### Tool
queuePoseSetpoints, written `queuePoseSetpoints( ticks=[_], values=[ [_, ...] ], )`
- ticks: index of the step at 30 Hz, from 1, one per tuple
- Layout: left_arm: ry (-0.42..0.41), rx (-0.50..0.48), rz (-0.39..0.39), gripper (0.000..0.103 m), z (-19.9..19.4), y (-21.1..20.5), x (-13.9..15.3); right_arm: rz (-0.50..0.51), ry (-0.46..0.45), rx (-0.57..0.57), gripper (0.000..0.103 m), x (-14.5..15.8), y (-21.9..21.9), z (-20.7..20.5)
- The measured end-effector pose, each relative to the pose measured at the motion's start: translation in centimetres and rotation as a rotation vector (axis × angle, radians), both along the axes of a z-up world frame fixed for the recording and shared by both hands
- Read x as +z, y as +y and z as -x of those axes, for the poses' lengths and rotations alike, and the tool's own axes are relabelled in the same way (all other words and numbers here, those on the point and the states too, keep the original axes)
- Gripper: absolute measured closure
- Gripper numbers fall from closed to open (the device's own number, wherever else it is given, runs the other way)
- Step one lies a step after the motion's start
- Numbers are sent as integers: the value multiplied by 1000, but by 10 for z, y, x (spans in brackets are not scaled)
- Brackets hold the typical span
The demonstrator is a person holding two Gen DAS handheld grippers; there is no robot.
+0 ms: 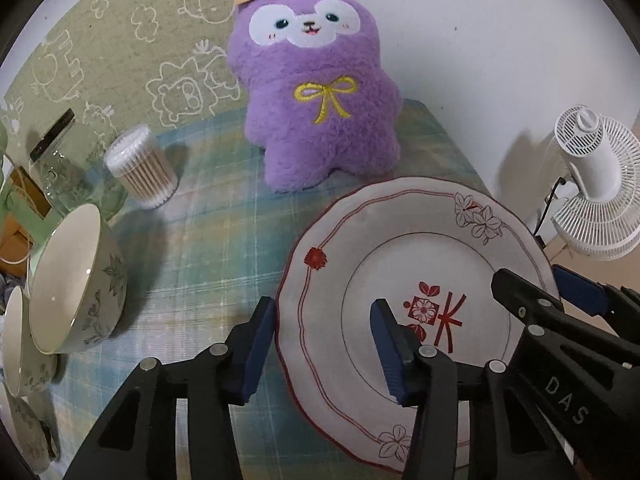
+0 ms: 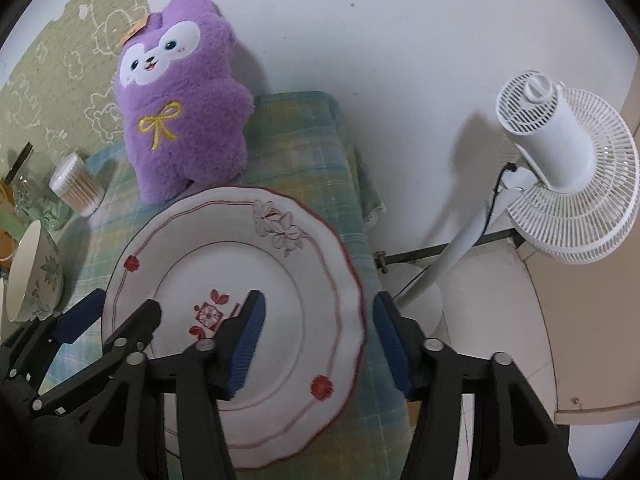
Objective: Organize plates and bowls
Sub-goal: 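Lift the red-rimmed plate with both grippers and carry it toward the plate stack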
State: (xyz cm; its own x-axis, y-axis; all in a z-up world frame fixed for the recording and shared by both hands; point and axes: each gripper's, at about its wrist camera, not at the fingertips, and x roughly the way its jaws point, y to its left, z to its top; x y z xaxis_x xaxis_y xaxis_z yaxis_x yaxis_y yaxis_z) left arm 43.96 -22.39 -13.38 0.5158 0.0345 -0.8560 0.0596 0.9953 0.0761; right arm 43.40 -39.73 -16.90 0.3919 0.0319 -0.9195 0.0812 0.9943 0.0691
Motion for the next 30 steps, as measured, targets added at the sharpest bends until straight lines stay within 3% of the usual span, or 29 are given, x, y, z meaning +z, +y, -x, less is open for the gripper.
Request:
queuePoseSetpoints(
  ticks=[7, 15, 30],
  values=[
    [5, 25, 28, 58, -2, 5, 2, 48, 2, 1, 49, 0, 6, -1],
    [6, 27, -13, 64, 6, 6, 3, 34, 25, -5, 50, 3, 8, 5],
    [12, 12, -4, 64, 50, 18, 14, 64, 30, -15, 50, 24, 23, 51]
  ],
)
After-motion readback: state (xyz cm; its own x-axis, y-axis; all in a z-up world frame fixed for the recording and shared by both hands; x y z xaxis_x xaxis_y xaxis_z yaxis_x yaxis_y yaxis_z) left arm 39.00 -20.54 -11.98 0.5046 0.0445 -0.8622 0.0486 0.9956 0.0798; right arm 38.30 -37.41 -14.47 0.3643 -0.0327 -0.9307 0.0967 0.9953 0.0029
